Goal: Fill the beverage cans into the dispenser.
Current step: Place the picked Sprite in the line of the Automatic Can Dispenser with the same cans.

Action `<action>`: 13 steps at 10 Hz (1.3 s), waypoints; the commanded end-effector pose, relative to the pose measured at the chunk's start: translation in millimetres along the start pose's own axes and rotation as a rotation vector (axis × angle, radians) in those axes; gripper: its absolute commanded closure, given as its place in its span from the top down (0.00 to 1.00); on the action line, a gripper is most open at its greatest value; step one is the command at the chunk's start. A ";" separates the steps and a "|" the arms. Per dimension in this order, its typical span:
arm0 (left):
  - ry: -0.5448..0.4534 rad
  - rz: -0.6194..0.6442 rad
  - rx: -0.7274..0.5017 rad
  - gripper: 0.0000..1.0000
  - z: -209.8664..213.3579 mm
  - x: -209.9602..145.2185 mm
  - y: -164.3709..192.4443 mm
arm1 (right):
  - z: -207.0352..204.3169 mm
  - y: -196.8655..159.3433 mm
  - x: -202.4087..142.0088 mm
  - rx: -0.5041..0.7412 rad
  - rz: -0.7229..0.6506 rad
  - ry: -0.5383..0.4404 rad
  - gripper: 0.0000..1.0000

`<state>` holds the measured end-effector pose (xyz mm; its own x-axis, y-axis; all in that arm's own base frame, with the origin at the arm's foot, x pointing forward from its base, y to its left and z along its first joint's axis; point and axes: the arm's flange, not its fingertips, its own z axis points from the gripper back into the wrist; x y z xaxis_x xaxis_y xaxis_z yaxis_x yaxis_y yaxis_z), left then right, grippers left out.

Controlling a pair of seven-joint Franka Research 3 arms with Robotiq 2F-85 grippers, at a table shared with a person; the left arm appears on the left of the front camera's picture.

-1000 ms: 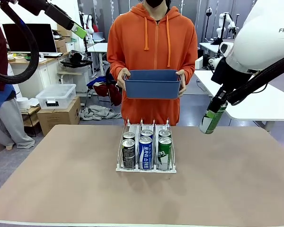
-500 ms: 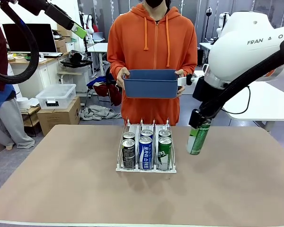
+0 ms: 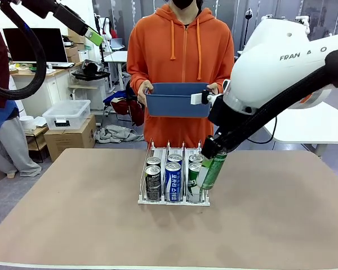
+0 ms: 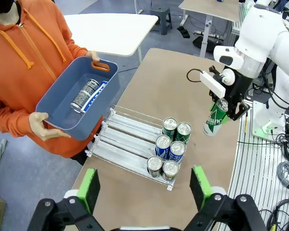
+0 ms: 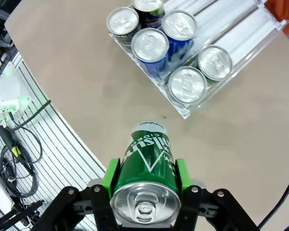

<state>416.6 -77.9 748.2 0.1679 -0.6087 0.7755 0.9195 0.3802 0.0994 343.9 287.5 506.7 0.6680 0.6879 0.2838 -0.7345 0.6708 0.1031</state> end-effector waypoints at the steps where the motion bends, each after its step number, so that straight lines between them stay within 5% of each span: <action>1: -0.008 0.002 -0.007 1.00 0.3 -0.8 -0.2 | -17.1 10.8 -0.7 -0.011 -0.047 -0.055 0.58; 13: -0.008 0.002 -0.007 1.00 0.3 -0.8 -0.2 | -72.7 -11.8 -1.9 -0.072 -0.117 -0.068 0.58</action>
<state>416.6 -77.9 748.3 0.1678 -0.6087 0.7755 0.9195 0.3802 0.0995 356.5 295.1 435.4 0.7226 0.6218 0.3018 -0.6722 0.7340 0.0972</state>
